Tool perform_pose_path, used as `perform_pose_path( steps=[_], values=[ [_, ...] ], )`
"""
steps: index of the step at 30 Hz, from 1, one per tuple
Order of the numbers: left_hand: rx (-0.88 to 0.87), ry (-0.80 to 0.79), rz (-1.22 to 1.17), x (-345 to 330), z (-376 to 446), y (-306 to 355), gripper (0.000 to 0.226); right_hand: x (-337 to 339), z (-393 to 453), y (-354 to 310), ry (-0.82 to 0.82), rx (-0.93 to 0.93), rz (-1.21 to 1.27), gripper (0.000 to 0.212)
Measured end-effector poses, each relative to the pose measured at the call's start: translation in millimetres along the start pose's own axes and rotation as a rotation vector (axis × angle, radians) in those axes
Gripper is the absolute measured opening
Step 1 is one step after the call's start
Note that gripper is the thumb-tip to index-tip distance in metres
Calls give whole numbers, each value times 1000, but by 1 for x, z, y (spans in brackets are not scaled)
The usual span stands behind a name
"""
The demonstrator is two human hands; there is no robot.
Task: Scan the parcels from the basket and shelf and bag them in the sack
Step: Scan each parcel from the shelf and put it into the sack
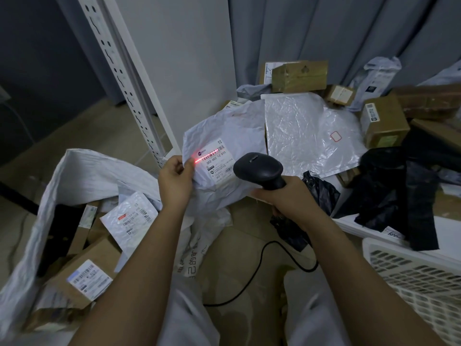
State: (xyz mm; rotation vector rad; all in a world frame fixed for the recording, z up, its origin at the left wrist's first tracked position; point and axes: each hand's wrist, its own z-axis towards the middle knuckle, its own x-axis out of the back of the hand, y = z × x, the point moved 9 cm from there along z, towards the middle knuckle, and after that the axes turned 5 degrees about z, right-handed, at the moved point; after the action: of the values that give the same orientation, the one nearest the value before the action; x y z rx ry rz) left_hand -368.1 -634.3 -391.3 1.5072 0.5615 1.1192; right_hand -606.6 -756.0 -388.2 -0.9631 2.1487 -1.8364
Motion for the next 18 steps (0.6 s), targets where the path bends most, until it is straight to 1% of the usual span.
perform_pose_path(
  steps=[7,11,13,15,18],
  values=[
    [-12,8,3,4,-5,4,21,-2,-1,3,-15,-14,44,27],
    [-22,19,-19,6,-5,2,19,-2,-2,1,-19,15,83,24],
    [-33,55,-40,11,-4,1,19,-2,-2,-2,-9,38,133,23],
    [-27,116,-87,22,-7,3,13,-3,-3,-4,4,60,186,19],
    [-22,227,-153,51,-15,7,9,-8,-5,-3,47,57,190,15]
  ],
)
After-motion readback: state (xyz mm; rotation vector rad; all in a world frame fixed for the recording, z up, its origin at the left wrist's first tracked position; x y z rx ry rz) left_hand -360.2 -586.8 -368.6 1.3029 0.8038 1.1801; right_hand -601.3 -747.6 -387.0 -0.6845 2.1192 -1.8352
